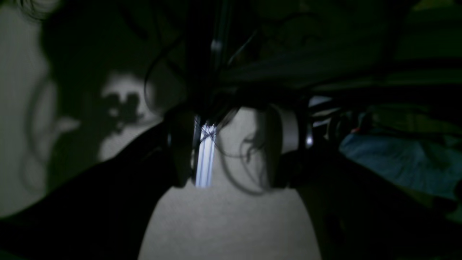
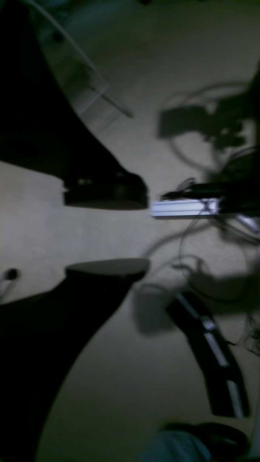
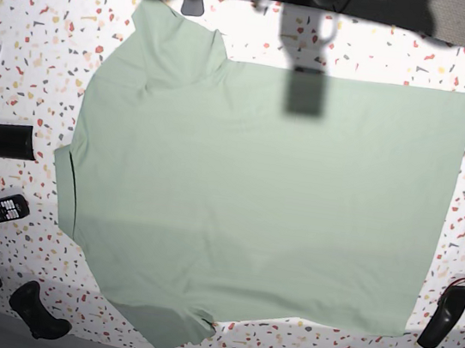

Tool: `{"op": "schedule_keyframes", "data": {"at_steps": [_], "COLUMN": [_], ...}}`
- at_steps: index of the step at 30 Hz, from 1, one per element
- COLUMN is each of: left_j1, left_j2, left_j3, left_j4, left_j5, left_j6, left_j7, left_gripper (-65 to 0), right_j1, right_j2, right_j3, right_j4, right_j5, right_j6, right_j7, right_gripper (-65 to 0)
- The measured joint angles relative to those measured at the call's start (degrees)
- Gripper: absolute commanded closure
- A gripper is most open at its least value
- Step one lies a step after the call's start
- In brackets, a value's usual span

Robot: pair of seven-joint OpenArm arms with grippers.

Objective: Fold the T-shirt properly

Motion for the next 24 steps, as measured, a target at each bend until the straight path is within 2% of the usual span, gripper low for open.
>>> {"op": "schedule_keyframes", "data": {"at_steps": [2,6,10,14,17,20,22,24], "left_j1": [3.3,8.3,8.4,8.3,7.8,5.9,3.5,0.0], "left_j2": [-0.5,-0.8,-0.8,-0.9,-0.9,-0.9,-0.8,-0.7], "left_j3": [-0.9,-5.9,-11.7,-16.6,-18.1,-18.4,-18.4,-18.5], "left_j4": [5.6,14.7,20.9,25.0,28.1,30.9,32.3,33.7], "left_j5": [-1.2,-6.8,-10.2,-13.1,-12.9,-13.1,-12.8,-12.3], "left_j6": [-0.2,0.2,-0.2,0.0,-0.2,-0.1,-1.6,-3.5], "left_j7": [1.8,5.5,9.3,10.3,10.4,10.4,12.0,13.9], "left_gripper": [-28.8,-28.8,-28.8,-28.8,-28.8,-28.8,-28.8,-28.8], "right_j1": [-3.1,-2.7,-2.4,-3.0,-3.0,-2.9,-1.5,1.5], "right_j2": [0.7,2.1,4.8,6.1,7.0,7.0,7.0,7.6], "right_j3": [3.6,9.9,15.3,19.8,23.6,26.2,27.1,27.2], "right_j4": [4.5,11.1,14.6,19.0,23.8,27.9,30.5,33.3], "right_j5": [0.0,0.0,3.2,4.4,4.4,4.3,3.4,-0.5], "right_j6": [0.0,0.5,1.1,3.6,5.1,8.8,12.8,17.2], "right_j7": [-0.7,-4.8,-6.8,-7.6,-6.9,-6.9,-7.8,-8.2], "right_gripper": [-22.1,-22.1,-22.1,-22.1,-22.1,-22.1,-22.1,-22.1]}}
